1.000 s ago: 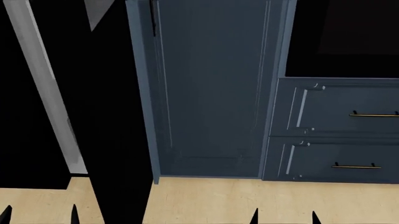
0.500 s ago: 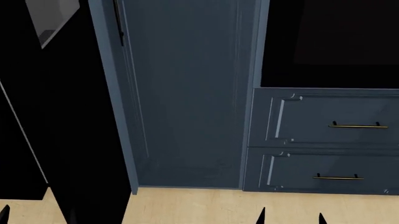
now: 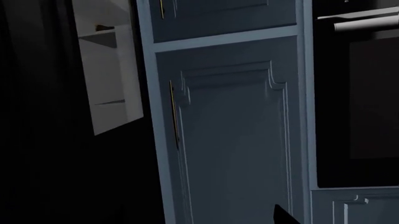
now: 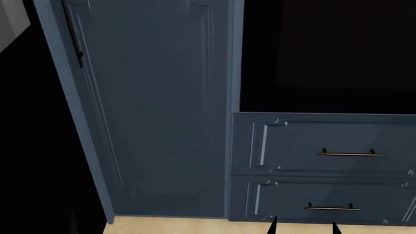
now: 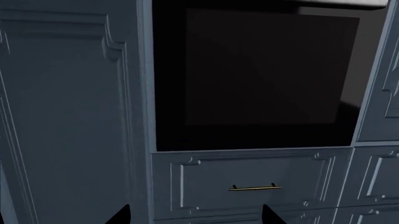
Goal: Close the fridge door
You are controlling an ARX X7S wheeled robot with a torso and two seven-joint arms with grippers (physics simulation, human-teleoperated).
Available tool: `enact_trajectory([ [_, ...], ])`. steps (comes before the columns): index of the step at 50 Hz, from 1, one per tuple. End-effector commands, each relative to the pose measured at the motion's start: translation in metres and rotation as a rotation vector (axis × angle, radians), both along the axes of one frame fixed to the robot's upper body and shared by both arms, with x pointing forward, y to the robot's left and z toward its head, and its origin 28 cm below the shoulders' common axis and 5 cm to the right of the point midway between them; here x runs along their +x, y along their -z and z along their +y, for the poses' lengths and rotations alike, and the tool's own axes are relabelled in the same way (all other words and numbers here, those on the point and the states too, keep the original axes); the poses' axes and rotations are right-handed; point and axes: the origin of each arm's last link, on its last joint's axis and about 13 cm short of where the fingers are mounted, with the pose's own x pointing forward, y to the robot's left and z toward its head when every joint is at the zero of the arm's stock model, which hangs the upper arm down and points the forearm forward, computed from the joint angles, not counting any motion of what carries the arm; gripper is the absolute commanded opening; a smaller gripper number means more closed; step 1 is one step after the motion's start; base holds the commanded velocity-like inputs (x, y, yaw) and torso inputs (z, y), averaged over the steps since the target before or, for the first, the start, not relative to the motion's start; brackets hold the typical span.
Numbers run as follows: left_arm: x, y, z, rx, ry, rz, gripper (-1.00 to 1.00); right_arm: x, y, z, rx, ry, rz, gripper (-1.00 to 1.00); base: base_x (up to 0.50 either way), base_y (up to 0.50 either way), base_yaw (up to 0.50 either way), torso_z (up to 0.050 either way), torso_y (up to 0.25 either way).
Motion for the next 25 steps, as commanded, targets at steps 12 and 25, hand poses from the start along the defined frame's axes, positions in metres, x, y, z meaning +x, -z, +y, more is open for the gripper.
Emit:
enact_trajectory([
  [12, 0.007, -0.0253, 0.0059, 0.009, -0.035, -0.039, 1.0, 0.0018, -0.0156, 0.0049, -0.074, -0.036, -0.024, 1.0, 0.44, -0.2, 0.0, 0.0, 0.0],
  [25, 0.0076, -0.0241, 0.0082, -0.003, -0.045, -0.039, 1.0, 0.0024, -0.013, 0.0069, -0.106, -0.037, -0.015, 1.0, 0.5, 0.0, 0.0, 0.0, 0.0],
])
